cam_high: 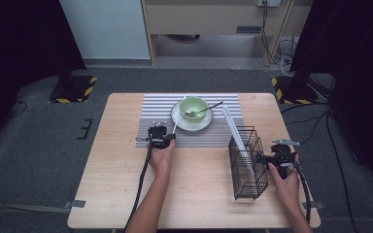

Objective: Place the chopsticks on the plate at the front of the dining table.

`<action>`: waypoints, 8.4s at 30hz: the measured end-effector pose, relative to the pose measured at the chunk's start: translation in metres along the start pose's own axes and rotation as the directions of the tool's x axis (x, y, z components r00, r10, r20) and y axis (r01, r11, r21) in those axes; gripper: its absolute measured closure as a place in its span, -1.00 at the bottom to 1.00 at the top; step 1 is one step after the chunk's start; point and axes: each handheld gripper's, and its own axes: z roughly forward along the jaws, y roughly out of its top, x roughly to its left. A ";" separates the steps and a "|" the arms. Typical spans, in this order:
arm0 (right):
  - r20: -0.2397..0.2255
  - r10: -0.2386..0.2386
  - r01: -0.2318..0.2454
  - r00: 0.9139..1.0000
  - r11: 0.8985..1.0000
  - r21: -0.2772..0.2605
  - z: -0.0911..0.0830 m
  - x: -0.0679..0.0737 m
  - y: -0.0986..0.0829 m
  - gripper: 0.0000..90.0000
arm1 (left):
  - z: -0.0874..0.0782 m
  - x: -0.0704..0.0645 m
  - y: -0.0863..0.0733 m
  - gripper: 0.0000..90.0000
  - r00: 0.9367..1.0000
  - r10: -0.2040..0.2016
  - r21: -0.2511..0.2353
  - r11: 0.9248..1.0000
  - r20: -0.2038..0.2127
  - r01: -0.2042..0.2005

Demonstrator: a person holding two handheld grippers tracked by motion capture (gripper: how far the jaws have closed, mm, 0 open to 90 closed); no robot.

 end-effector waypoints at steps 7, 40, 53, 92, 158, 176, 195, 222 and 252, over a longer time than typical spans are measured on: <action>0.000 0.000 0.000 1.000 1.000 0.000 0.000 0.000 0.000 -0.98 | 0.001 -0.003 -0.002 0.88 1.000 0.007 -0.004 1.000 0.004 -0.007; 0.000 0.000 0.000 1.000 1.000 0.000 0.000 0.000 0.000 -0.98 | 0.007 -0.026 -0.003 0.74 0.998 0.063 -0.011 0.998 -0.004 -0.063; 0.000 0.000 0.000 1.000 1.000 0.000 0.000 0.000 0.000 -0.98 | 0.011 -0.029 -0.003 0.68 0.998 0.064 -0.017 0.998 -0.004 -0.064; -0.002 0.001 -0.001 1.000 1.000 0.001 0.000 0.000 0.000 -0.99 | -0.017 -0.035 -0.006 -0.22 0.981 0.192 -0.084 0.978 0.020 -0.190; -0.395 -0.369 0.304 0.841 0.927 -0.219 -0.133 0.079 0.146 0.20 | -0.077 -0.011 -0.041 -0.77 0.935 0.302 -0.101 0.952 0.187 -0.287; -0.442 -0.415 0.363 0.795 0.910 -0.201 -0.094 0.111 0.147 0.49 | -0.081 -0.003 -0.045 -0.76 0.942 0.279 -0.094 0.959 0.185 -0.266; -0.514 -0.395 0.338 0.761 0.918 -0.206 -0.090 0.106 0.152 0.86 | -0.084 0.002 -0.047 -0.75 0.947 0.261 -0.089 0.965 0.185 -0.249; -0.541 -0.361 0.216 0.760 0.925 -0.313 -0.140 0.079 0.184 0.86 | -0.089 0.007 -0.043 -0.72 0.952 0.242 -0.112 0.968 0.187 -0.224; -0.516 -0.302 0.031 0.802 0.883 -0.467 -0.186 0.078 0.222 0.86 | -0.091 -0.006 -0.045 -0.68 0.935 0.286 -0.173 0.952 0.209 -0.252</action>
